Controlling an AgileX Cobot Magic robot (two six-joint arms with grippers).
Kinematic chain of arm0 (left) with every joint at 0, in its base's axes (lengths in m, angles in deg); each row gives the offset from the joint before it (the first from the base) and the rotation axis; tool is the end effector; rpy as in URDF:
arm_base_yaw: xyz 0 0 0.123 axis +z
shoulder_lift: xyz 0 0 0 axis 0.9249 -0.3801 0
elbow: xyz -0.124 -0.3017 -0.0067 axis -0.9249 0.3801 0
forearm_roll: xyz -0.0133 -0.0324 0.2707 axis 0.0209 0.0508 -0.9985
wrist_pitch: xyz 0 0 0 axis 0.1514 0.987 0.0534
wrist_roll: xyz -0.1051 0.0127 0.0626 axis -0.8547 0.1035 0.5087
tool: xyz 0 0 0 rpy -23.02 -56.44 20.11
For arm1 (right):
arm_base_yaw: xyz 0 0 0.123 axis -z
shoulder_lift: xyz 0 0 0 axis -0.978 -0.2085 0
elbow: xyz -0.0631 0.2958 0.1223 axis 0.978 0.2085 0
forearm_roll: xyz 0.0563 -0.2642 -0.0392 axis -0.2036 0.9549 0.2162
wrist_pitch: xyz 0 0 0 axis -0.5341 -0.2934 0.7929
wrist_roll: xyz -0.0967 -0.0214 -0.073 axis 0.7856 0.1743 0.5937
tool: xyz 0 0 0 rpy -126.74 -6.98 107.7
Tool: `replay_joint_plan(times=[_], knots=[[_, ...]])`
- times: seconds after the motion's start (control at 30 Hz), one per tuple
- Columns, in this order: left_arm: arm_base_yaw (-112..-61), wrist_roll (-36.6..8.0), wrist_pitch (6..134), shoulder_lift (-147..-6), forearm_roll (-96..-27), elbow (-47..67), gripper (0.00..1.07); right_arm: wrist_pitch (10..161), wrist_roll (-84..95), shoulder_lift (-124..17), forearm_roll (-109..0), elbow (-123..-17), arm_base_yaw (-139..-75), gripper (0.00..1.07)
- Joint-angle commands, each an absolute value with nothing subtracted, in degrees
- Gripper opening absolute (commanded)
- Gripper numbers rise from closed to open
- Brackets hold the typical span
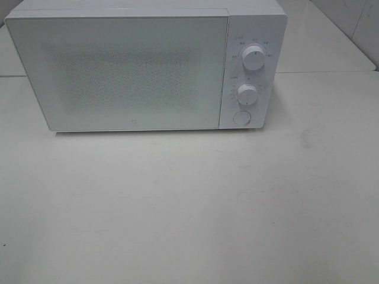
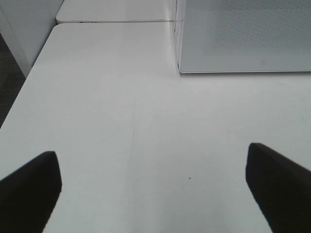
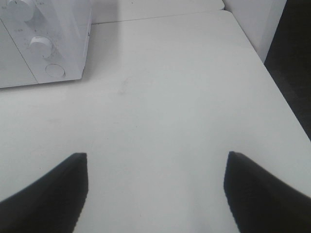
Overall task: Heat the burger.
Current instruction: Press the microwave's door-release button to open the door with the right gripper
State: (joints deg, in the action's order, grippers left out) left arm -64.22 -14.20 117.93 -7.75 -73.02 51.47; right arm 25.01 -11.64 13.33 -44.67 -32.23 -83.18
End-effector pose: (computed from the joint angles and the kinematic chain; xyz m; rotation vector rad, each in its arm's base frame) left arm 0.0019 -0.0062 0.2764 0.0101 2.0123 0.0113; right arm 0.0076 -0.0168 0.2885 0.1312 1.9773 0.0043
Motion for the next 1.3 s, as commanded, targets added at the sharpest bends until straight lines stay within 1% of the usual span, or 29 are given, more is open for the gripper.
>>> replay_joint_plan(times=[0.03, 0.23, 0.77, 0.9, 0.97, 1.07, 1.3], knots=[[-64.7, -14.5, 117.6, -6.4, -73.0, 51.7, 0.98, 29.0, -10.8, 9.8, -44.3, -33.0, -82.7, 0.75], [-64.7, -14.5, 117.6, -6.4, -73.0, 51.7, 0.98, 34.9, -10.8, 3.9, -44.3, -33.0, -82.7, 0.75], [-64.7, -14.5, 117.6, -6.4, -73.0, 51.7, 0.98, 59.3, -11.0, -16.8, -44.2, -33.0, -82.7, 0.75], [-64.7, -14.5, 117.6, -6.4, -73.0, 51.7, 0.98, 63.0, -11.3, -20.5, -44.2, -33.0, -82.7, 0.75], [-64.7, -14.5, 117.6, -6.4, -73.0, 51.7, 0.98, 67.6, -11.3, -25.5, -44.2, -33.0, -82.7, 0.75], [-64.7, -14.5, 117.6, -6.4, -73.0, 51.7, 0.98, 68.6, -11.3, -26.7, -44.2, -33.0, -82.7, 0.75], [-64.7, -14.5, 117.6, -6.4, -73.0, 51.7, 0.98, 78.1, -11.3, -35.8, -44.3, -33.0, -82.7, 0.75]])
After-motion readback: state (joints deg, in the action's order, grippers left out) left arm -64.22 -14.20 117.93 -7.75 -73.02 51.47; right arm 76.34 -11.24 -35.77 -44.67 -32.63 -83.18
